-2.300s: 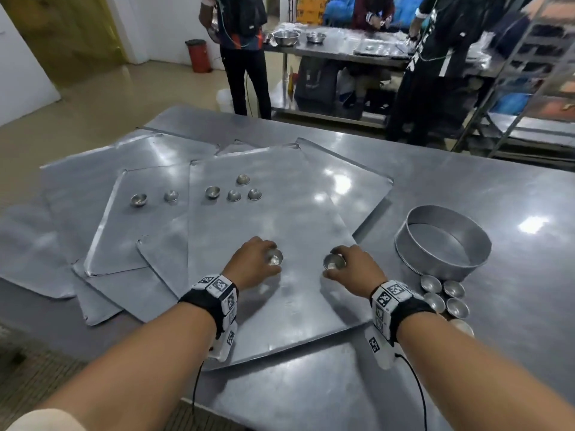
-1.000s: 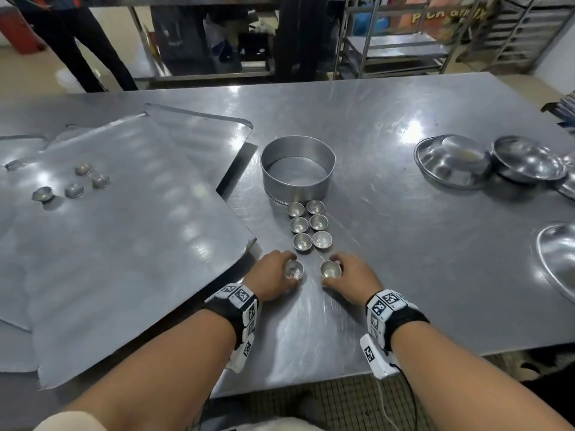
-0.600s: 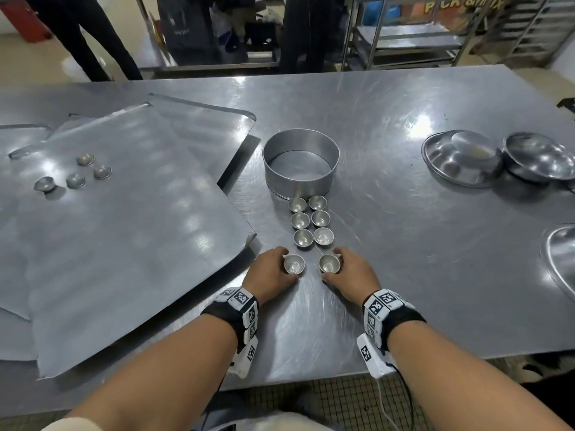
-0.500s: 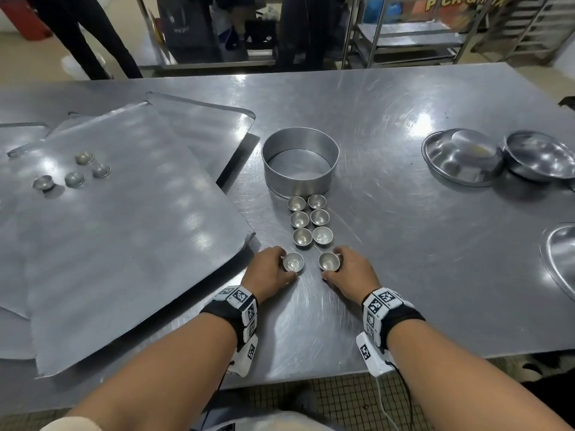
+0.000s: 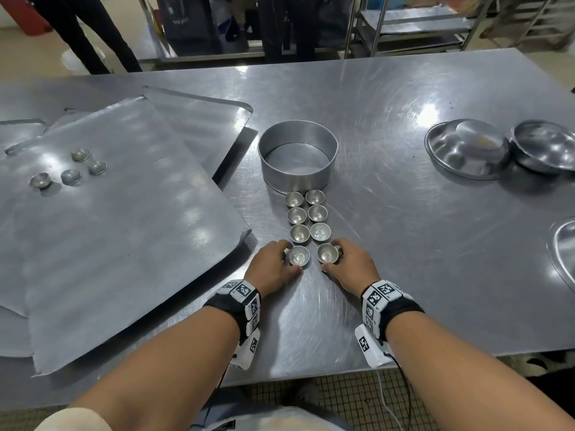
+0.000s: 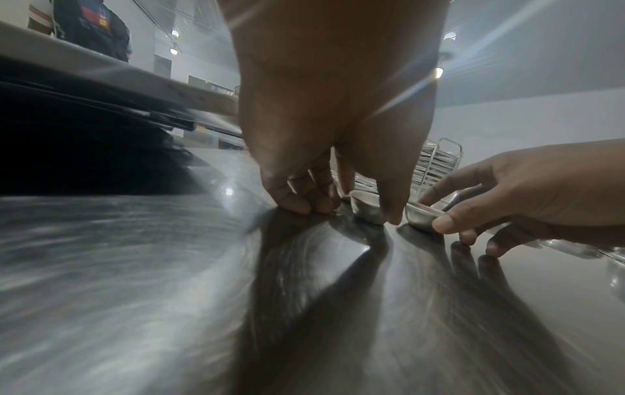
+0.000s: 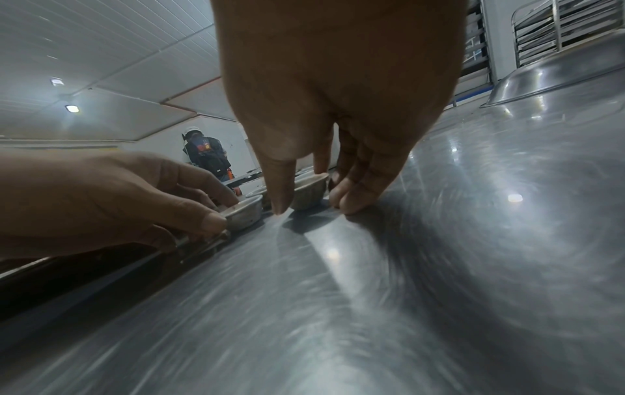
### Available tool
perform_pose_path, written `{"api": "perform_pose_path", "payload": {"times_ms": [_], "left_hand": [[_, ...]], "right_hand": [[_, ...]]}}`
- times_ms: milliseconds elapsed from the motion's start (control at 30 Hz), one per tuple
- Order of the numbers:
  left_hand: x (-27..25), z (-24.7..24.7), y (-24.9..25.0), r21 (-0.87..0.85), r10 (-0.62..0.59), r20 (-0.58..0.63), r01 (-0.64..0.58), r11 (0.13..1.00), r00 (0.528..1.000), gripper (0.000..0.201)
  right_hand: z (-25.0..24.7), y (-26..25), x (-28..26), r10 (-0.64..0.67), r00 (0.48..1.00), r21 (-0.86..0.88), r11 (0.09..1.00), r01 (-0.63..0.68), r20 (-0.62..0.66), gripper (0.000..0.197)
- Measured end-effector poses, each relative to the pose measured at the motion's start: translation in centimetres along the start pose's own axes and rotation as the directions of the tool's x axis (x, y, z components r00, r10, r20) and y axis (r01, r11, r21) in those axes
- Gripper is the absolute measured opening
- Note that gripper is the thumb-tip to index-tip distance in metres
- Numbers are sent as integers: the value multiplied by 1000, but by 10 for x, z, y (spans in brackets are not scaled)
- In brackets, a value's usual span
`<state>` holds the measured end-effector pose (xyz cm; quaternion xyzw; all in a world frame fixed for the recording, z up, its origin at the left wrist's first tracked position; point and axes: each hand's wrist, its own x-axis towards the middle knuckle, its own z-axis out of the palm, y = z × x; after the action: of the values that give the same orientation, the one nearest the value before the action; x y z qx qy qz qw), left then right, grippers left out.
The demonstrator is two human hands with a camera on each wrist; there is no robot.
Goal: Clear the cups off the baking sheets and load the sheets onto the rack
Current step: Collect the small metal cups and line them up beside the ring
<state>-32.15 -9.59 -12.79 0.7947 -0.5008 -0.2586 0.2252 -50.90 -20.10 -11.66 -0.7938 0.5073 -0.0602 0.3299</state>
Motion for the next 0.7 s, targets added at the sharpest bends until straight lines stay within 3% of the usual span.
{"api": "perform_pose_path", "payload": {"times_ms": [700], "left_hand": [[6,-2,8,5,-13,7,13,1000,1000,49]], "right_hand": [[4,1,10,-36,999,77,996,36,-3,45]]}}
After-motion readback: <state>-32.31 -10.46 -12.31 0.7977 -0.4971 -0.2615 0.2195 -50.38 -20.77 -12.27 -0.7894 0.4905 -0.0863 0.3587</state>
